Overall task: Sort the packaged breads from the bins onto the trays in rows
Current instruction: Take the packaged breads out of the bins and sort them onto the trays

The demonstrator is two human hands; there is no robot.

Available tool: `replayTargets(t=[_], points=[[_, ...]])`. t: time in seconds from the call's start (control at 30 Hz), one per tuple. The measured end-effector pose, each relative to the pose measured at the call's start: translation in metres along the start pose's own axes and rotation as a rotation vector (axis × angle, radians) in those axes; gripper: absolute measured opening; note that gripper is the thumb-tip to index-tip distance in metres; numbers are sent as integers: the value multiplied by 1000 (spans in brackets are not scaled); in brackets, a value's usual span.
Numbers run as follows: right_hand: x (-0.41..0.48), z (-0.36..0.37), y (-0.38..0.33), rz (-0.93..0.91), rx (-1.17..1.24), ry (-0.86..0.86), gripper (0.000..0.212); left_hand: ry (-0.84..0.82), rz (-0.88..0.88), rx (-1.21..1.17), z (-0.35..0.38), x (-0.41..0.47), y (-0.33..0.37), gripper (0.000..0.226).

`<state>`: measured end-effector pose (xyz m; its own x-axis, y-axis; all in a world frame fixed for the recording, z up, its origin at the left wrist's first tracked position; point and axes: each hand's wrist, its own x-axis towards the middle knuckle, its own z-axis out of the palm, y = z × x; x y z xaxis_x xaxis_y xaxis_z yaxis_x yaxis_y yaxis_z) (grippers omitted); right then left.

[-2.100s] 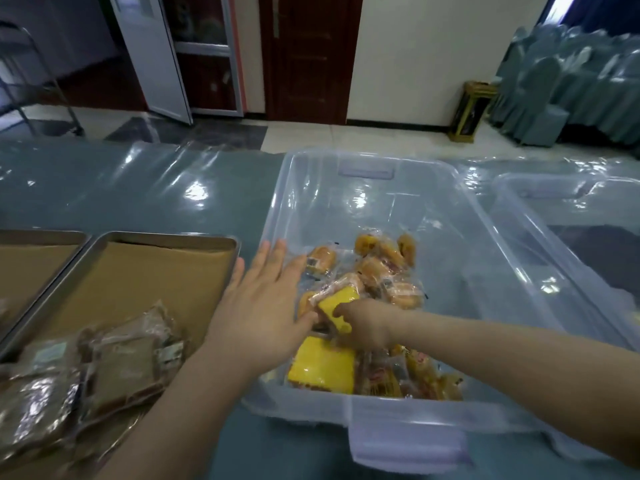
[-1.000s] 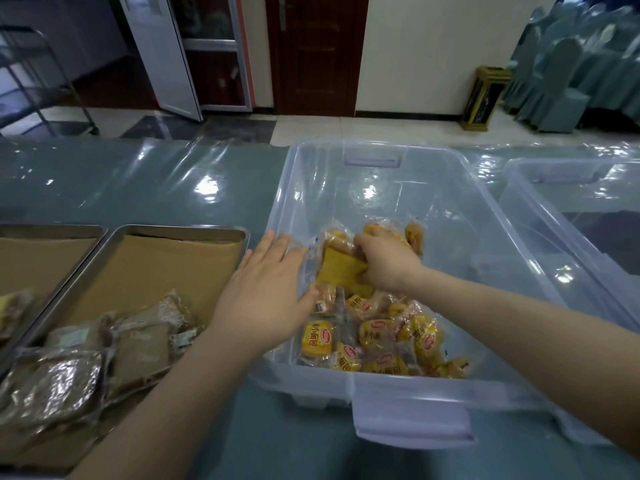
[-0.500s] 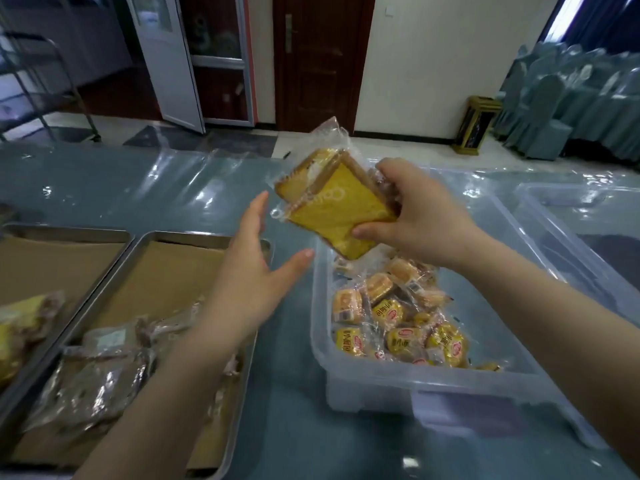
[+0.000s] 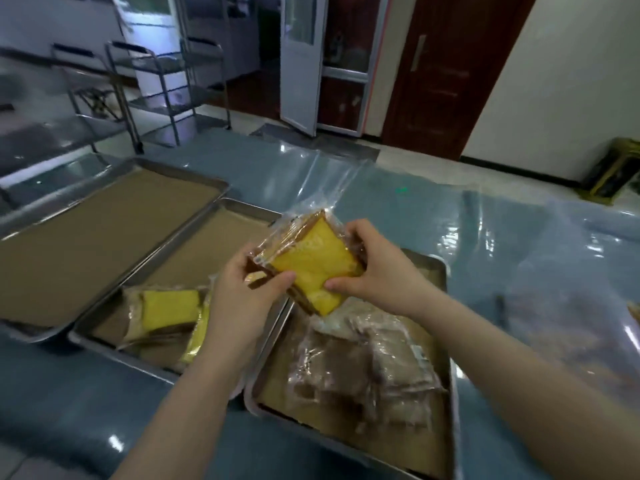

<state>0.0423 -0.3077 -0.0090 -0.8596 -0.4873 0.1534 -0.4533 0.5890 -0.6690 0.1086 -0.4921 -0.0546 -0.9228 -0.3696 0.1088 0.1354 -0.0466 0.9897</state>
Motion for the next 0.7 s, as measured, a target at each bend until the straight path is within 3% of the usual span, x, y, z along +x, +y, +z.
replayTargets(t=[0.2,0.37,0.47,0.53,0.63,0.7], points=[[41,85,-20,55,157,-73,46,90,-253,-139,-92,29,-30,26],[51,92,-1,186,95,-61,24,281,-369,-105,-147,60,-73,18],[49,88,10,260,55,-54,19,284,-407,-59,-163,79,-97,23],[48,88,16,296,49,-48,19,240,-374,196,-165,87,-108,38],[46,88,18,331,25,-93,30,93,-317,740,-156,85,-115,90],[43,87,18,326,-8,-138,37,42,-236,1010,-148,79,-115,101]])
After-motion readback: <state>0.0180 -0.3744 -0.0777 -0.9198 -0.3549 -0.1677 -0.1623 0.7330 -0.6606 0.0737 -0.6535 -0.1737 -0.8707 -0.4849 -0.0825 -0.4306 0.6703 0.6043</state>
